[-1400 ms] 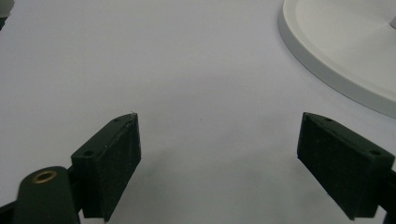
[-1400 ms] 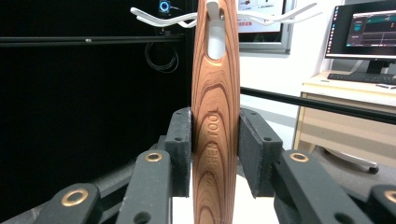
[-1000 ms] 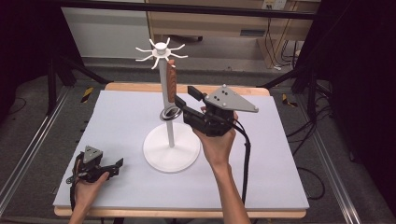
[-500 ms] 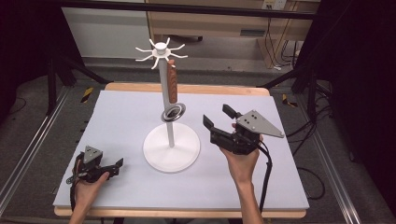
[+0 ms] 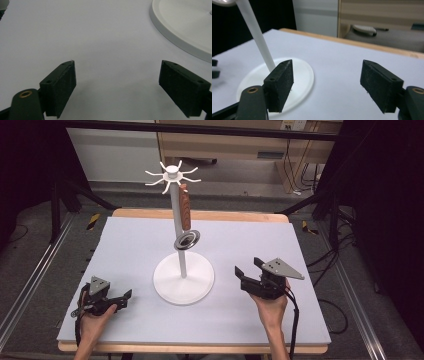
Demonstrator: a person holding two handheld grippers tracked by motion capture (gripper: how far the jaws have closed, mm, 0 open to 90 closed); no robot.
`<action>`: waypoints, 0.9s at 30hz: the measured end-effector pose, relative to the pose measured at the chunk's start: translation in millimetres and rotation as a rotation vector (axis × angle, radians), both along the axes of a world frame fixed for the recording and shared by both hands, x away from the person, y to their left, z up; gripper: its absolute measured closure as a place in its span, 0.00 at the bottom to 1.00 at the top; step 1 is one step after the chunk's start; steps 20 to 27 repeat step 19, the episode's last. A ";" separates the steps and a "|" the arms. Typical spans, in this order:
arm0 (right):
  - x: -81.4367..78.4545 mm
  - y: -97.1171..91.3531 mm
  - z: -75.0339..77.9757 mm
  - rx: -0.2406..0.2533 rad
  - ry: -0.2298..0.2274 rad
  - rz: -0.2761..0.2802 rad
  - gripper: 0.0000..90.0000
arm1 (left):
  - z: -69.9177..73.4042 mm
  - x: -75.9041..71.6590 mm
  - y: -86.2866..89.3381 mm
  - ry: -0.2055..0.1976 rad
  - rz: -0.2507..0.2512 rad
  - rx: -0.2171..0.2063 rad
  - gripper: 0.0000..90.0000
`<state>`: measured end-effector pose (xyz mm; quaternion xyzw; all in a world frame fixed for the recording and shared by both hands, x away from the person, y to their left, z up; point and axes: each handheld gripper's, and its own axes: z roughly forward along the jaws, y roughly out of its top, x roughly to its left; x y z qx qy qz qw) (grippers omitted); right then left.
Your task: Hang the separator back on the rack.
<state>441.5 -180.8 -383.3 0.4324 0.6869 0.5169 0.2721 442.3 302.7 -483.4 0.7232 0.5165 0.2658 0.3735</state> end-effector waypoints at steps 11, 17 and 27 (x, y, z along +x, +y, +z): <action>-2.5 -47.1 -49.2 -0.062 0.137 -0.098 0.31 | 0.0 0.0 0.2 0.001 0.000 -0.004 0.15; -6.4 -77.2 -69.1 -0.077 0.192 -0.203 0.30 | 0.0 -0.1 0.9 0.000 0.001 -0.012 0.15; -6.1 -83.5 -74.7 -0.093 0.208 -0.232 0.29 | 0.0 0.3 1.0 0.002 -0.001 -0.008 0.15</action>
